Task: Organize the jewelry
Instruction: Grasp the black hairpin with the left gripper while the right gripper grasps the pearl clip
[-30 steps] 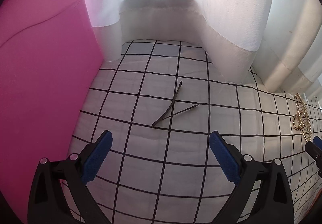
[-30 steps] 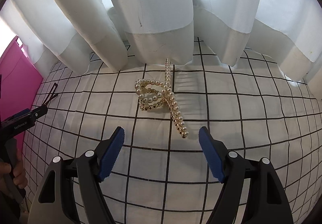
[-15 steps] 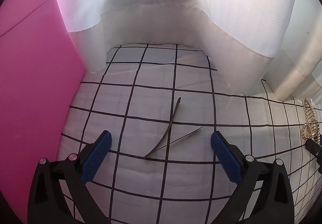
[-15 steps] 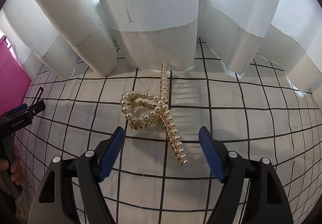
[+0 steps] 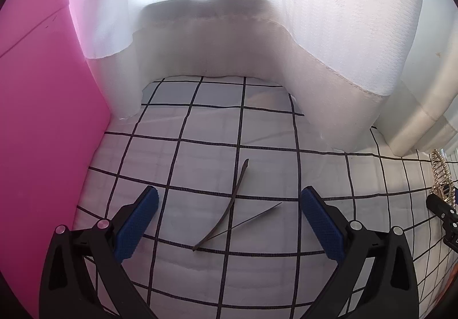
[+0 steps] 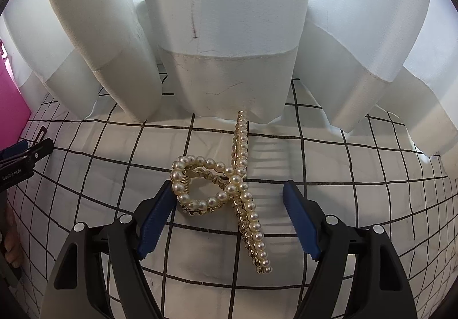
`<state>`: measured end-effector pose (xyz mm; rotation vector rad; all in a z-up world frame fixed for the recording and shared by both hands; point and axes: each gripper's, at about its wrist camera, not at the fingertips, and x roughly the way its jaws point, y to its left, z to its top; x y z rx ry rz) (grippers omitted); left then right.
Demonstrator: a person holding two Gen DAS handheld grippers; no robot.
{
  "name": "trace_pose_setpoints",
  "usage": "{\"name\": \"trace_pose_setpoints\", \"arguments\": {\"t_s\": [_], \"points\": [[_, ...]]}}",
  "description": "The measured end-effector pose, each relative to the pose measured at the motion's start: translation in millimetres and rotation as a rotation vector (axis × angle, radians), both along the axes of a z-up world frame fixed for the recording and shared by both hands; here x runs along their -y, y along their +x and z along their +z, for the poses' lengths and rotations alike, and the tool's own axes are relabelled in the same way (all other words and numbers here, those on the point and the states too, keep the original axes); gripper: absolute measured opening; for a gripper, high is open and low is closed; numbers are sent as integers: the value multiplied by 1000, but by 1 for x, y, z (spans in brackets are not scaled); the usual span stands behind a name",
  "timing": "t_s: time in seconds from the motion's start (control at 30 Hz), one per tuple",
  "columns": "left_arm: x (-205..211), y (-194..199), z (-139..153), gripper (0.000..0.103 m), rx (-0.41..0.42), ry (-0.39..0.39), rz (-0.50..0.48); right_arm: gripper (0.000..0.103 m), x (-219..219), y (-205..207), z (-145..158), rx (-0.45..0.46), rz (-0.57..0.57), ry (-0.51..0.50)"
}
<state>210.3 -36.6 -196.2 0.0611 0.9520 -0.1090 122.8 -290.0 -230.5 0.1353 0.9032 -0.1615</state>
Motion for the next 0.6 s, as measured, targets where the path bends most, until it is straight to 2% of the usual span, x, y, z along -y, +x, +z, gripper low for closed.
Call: {"name": "trace_pose_setpoints", "arguments": {"t_s": [0.1,0.17,0.2,0.23,0.3,0.33,0.4,0.43,0.5,0.6], "points": [[4,-11,2,94,0,-2,-3,71,-4,-5,-2,7,2,1],[7,-18,3,88,1,-3,-17,60,-6,-7,-1,16,13,1],[12,-21,3,81,4,-3,-29,51,-10,-14,-2,20,22,-3],[19,-26,5,78,8,-2,-42,50,-13,-18,-3,19,23,-16],[28,-31,6,63,14,-4,-68,48,-14,-18,-3,19,25,-9],[31,-33,7,59,17,-6,-79,48,-15,-18,-3,20,23,-4],[38,-37,8,37,24,-9,-97,46,-12,-22,-1,21,22,-2],[40,-39,9,31,26,-11,-107,46,-10,-25,1,21,22,0],[44,-41,10,24,25,-9,-110,46,-13,-26,2,22,22,4],[43,-45,12,18,15,-35,-108,46,-13,-29,2,21,21,11]]}}
